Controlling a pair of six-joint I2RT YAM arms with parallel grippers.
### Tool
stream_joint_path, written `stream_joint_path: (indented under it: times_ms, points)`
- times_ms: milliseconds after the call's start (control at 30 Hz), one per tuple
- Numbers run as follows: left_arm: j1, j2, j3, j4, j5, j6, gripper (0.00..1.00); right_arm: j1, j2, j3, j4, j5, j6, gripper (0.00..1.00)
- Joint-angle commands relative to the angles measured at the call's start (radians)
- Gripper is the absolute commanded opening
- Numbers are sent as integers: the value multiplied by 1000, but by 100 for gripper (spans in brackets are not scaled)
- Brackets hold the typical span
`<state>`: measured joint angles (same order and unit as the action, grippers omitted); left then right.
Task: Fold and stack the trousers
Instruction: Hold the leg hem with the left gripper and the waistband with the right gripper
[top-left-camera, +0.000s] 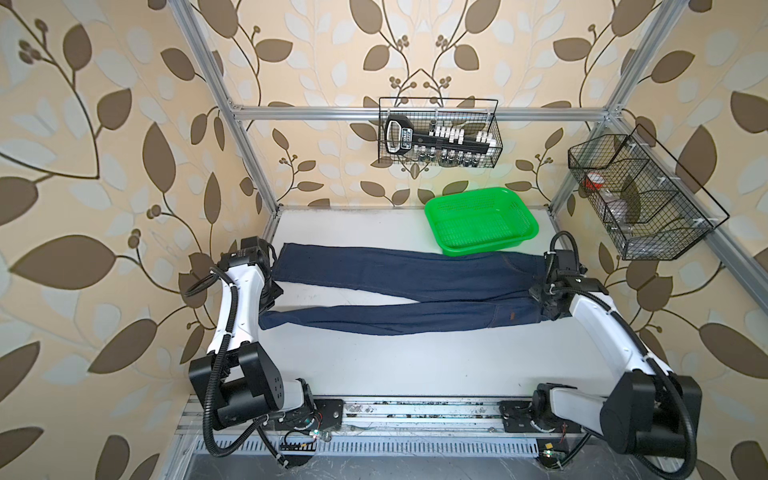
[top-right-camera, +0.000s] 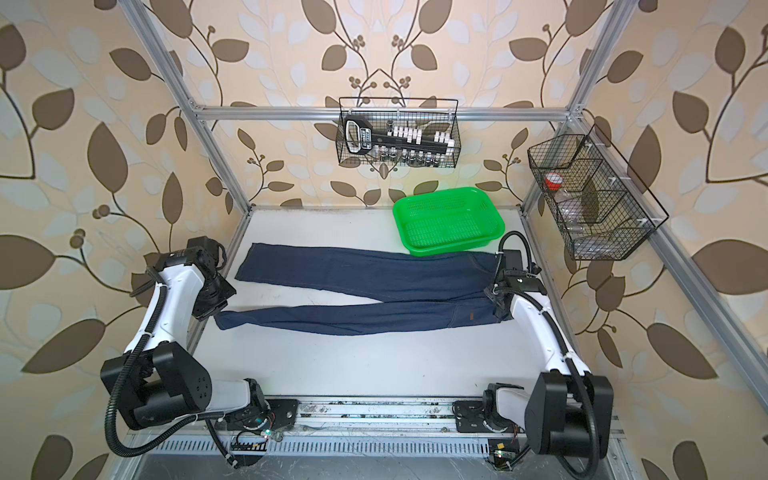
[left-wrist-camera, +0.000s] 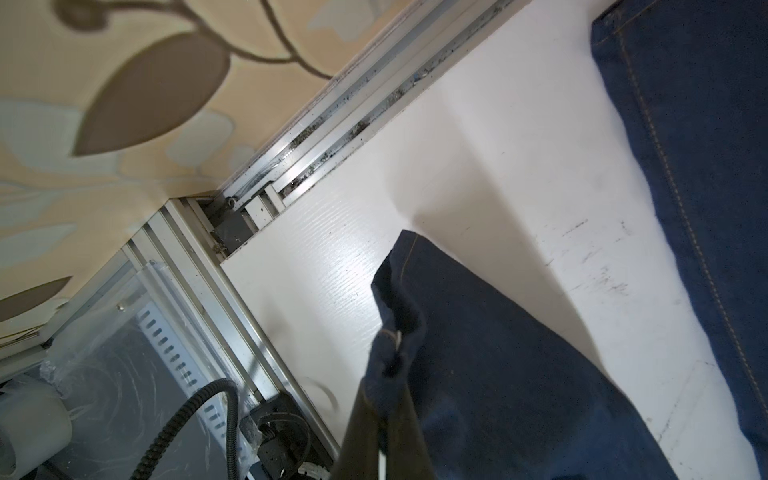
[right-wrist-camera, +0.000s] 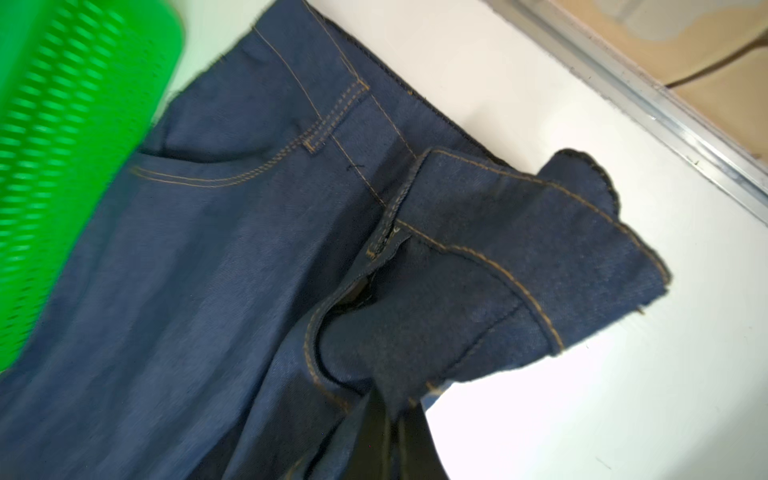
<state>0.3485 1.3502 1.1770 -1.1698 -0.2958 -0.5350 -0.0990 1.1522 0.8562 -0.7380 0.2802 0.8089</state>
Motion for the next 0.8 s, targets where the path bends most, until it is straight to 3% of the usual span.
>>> stream_joint_path:
  times_ms: [0, 233, 300, 433, 533, 567, 767]
  points:
    - [10, -2, -39, 18, -35, -29, 0, -27, -82, -63, -101, 18, 35, 4]
    - [11, 15, -154, 38, -51, -139, 4, -80, -162, -162, -125, 13, 35, 4]
    - [10, 5, -193, 42, -65, -154, 10, -81, -172, -176, -127, 13, 41, 4]
    - [29, 17, -228, 29, -49, -192, 32, -80, -186, -201, -130, 20, 31, 4]
    - [32, 11, -171, -16, -38, -216, 44, -79, -197, -222, -132, 14, 26, 4]
    - [33, 5, -134, -32, -33, -227, 56, -79, -203, -231, -130, 11, 23, 4]
    - [29, 96, 59, -36, 91, -275, 61, -79, -226, -256, -120, 0, 9, 4]
